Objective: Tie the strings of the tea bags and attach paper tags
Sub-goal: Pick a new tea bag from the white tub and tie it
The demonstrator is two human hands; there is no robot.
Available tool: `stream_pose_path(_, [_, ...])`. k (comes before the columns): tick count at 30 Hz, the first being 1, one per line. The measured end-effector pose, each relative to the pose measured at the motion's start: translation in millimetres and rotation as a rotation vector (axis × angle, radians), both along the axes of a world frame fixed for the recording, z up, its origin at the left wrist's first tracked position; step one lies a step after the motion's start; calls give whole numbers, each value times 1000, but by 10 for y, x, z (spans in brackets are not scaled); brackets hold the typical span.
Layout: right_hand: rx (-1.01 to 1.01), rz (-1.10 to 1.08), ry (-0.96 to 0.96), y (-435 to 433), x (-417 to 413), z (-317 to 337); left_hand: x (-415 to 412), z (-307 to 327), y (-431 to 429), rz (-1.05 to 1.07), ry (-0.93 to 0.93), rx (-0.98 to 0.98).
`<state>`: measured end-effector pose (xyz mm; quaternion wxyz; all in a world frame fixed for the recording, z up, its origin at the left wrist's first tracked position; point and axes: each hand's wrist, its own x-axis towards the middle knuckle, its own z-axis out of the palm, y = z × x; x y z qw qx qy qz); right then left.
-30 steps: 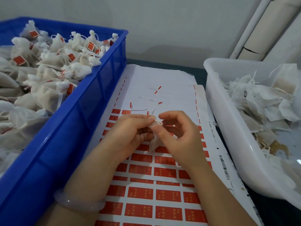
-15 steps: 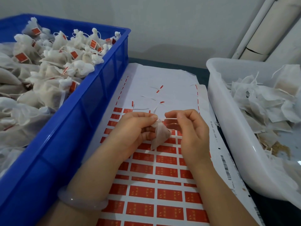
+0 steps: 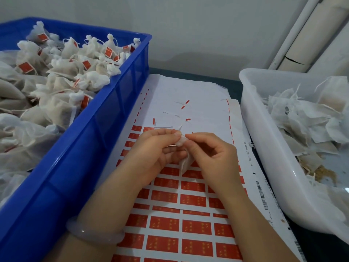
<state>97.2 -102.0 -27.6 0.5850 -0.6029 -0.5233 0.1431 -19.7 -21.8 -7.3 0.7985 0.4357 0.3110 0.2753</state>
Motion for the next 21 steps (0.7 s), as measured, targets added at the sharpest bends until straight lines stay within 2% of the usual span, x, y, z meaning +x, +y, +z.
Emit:
stream_pose_path(3, [12,14,16,-12,-7,6,-13,9,3,-34,-67,-19])
stream_pose_path(8, [-57,63,66,3,-36,-20,-19,3,-2,-45,-68,22])
stream_pose_path(12, [-53,45,-13,18,-67,-56,-16,4,-41,-109,-107,109])
stream_pose_path(16, [-80,36,-62,13,-47,-83,14,-29,-70,-74,185,395])
stream_pose_path(21, [-119,57,-118,-2,14,-56,-8,-39,-19,-65,314,582])
